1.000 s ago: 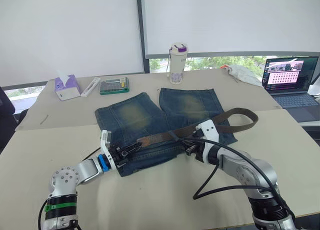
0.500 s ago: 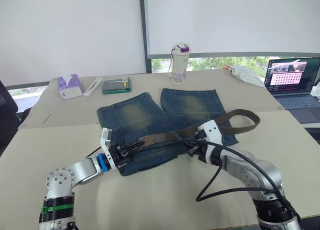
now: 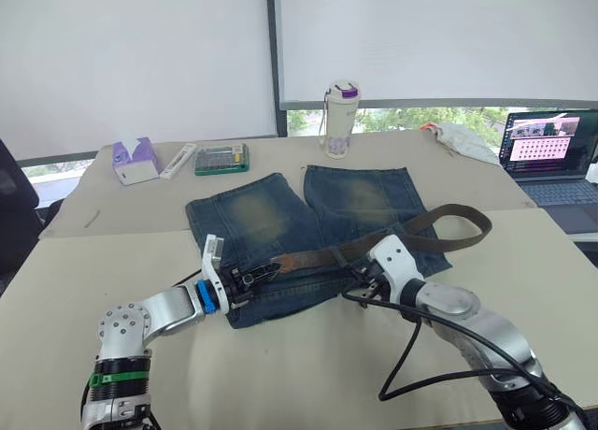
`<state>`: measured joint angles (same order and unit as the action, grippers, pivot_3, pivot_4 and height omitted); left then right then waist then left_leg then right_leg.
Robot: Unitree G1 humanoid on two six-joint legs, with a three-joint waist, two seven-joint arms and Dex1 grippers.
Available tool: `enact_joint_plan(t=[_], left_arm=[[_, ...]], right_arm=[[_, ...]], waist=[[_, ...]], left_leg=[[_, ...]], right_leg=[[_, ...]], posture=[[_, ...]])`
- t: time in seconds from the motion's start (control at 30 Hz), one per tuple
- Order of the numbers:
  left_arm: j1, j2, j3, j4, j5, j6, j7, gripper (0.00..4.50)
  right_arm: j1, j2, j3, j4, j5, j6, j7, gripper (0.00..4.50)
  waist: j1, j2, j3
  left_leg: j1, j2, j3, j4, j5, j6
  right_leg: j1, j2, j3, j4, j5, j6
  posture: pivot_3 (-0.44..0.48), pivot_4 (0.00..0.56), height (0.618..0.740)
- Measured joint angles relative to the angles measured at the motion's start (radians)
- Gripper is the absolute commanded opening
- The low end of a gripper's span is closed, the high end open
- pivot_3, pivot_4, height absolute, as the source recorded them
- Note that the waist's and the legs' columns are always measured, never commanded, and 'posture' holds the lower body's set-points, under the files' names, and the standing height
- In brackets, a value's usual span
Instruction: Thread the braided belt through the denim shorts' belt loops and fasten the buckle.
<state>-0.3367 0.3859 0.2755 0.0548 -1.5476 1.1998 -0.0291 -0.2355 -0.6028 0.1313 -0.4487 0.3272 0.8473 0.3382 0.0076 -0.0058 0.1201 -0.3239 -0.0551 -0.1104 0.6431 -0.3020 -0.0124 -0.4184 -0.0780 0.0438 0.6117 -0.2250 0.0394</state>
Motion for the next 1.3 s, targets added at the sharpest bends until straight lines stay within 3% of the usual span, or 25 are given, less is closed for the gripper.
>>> enact_joint_plan(t=[0.03,0.23,0.43,0.67,0.93,1.3], left_arm=[[-0.001,0.000,0.001,0.004,0.000,0.000,0.002,0.00],[-0.022,0.000,0.003,0.034,0.000,0.000,0.012,0.00],[-0.048,-0.007,0.000,0.041,-0.003,0.003,0.020,0.00],[-0.070,-0.019,-0.012,0.045,-0.004,0.006,0.026,0.00],[-0.089,0.017,0.010,0.092,-0.013,0.005,0.019,0.00],[-0.091,0.141,0.055,0.199,-0.151,0.008,-0.038,0.00]], right_arm=[[0.010,-0.001,-0.025,-0.008,0.004,0.013,-0.001,2.03],[0.004,0.064,-0.119,-0.071,0.070,0.121,-0.016,2.03],[-0.073,0.123,-0.044,-0.075,0.067,0.157,-0.025,2.03],[-0.115,0.140,0.109,0.027,-0.004,0.145,-0.006,0.05],[-0.136,0.170,0.133,0.107,-0.050,0.097,0.008,0.05],[-0.112,0.199,0.138,0.120,-0.031,0.050,0.032,0.05]], waist=[[0.000,0.000,0.000],[-0.004,0.000,0.000],[-0.005,0.000,0.000],[-0.004,-0.001,0.000],[-0.014,-0.003,-0.002],[-0.024,-0.003,-0.002]], left_leg=[[0.000,0.000,0.000,0.000,0.000,0.000],[0.000,0.001,0.000,0.000,0.000,0.000],[0.000,0.000,0.000,0.000,0.001,-0.001],[0.000,0.000,-0.001,0.000,0.001,-0.002],[0.001,0.001,-0.001,-0.001,0.002,-0.003],[0.001,0.001,-0.001,-0.001,0.002,-0.003]], right_leg=[[0.000,0.000,0.000,0.000,0.000,0.000],[-0.001,0.002,0.000,0.000,0.000,0.000],[-0.001,0.001,0.000,0.001,0.000,0.000],[-0.001,0.001,-0.001,0.001,0.000,0.000],[-0.001,0.002,-0.001,0.001,0.000,-0.001],[-0.002,0.002,-0.001,0.002,0.000,-0.001]], posture=[[0.000,0.150,0.740],[0.000,0.150,0.740],[0.000,0.150,0.740],[0.000,0.150,0.740],[0.000,0.150,0.740],[0.000,0.150,0.740]])
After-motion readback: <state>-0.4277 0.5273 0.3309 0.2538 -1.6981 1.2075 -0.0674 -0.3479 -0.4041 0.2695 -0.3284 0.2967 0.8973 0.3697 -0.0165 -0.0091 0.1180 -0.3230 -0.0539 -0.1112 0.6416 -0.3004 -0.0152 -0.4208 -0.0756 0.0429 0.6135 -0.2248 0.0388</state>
